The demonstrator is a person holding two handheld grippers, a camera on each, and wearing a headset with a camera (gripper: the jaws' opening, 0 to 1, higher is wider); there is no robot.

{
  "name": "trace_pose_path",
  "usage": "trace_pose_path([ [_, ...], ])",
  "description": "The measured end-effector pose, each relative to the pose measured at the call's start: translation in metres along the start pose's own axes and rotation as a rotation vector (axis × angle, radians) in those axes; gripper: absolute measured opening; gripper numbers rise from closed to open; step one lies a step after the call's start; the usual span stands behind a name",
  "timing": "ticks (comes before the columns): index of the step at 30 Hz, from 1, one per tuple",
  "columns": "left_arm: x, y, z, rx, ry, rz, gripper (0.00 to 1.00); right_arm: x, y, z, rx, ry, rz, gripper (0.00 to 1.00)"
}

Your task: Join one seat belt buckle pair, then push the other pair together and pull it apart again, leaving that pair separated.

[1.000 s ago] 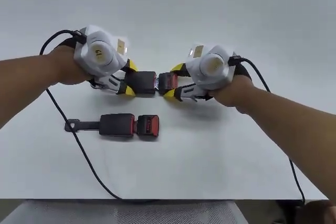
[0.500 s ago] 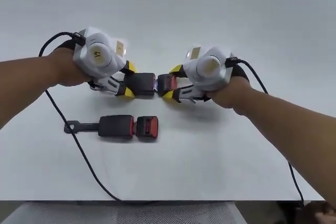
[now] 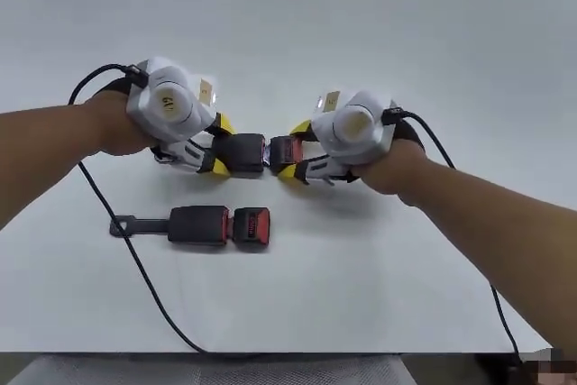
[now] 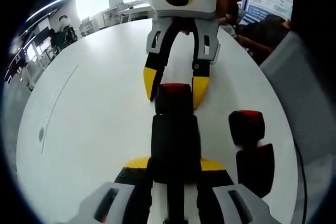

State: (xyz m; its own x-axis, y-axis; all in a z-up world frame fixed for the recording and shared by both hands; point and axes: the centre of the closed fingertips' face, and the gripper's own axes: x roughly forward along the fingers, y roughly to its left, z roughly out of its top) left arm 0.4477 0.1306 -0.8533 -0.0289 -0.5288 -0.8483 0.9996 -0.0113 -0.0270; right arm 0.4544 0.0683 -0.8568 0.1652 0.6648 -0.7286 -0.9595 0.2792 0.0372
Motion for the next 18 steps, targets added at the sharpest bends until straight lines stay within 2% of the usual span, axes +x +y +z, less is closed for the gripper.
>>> trace_pose_path([
  [6,0.000,0.000,0.000,-0.004,0.002,0.001,0.33,-0.010,-0.001,-0.008,-0.014,0.007,0.002,0.36],
  [18,0.000,0.000,0.000,-0.014,-0.003,0.001,0.33,-0.016,-0.005,-0.019,-0.029,0.012,0.011,0.37],
])
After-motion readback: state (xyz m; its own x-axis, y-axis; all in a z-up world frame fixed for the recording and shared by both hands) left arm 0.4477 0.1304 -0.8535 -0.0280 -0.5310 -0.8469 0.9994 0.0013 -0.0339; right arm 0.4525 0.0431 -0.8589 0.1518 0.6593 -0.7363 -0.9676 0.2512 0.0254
